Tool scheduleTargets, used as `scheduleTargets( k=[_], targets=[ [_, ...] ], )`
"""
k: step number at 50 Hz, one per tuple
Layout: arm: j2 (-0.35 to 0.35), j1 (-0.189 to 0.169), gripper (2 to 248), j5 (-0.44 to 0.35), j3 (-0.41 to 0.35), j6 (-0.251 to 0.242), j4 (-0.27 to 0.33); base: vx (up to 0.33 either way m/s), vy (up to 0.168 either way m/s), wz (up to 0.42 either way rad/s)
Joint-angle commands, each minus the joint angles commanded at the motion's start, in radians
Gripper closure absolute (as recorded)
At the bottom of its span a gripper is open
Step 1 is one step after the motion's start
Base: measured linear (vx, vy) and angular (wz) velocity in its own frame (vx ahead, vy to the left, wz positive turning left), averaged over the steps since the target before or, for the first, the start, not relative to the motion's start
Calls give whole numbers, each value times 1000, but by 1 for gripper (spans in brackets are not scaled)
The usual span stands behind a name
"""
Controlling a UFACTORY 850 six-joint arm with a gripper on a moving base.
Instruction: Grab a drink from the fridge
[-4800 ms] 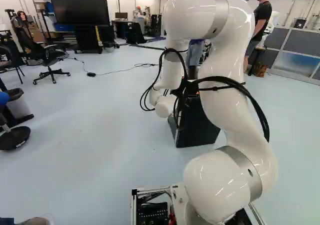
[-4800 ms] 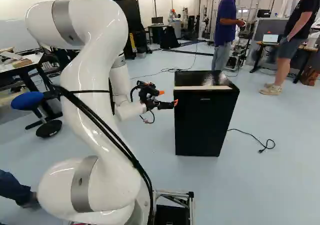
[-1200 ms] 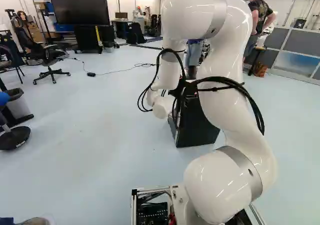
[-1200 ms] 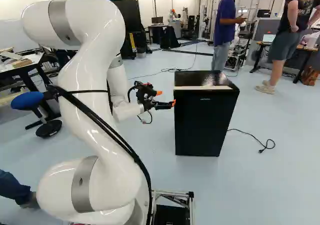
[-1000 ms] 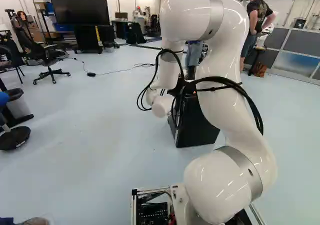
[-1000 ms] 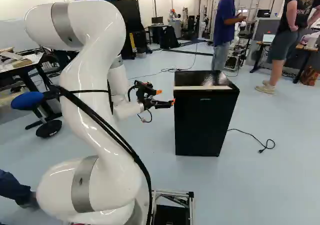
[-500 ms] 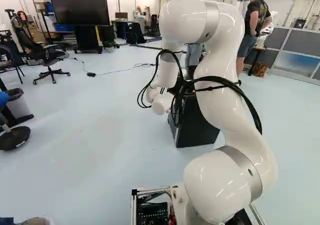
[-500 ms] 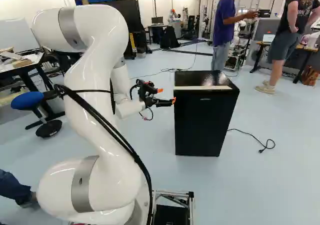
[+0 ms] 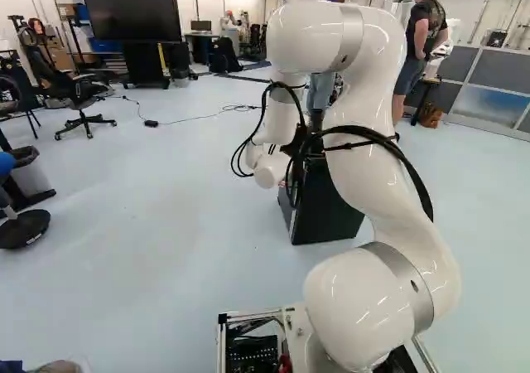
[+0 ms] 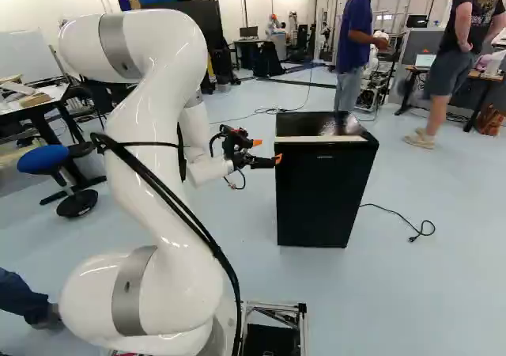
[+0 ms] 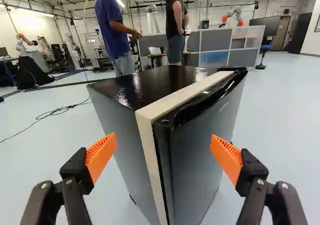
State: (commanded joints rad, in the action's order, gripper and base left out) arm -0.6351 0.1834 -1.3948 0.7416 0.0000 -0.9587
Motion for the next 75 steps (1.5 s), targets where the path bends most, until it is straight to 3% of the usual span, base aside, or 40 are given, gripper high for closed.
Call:
scheduleTargets(
  k=[75],
  targets=[
    [-1,-90,3,0,1,0,0,0,0,0]
  ],
)
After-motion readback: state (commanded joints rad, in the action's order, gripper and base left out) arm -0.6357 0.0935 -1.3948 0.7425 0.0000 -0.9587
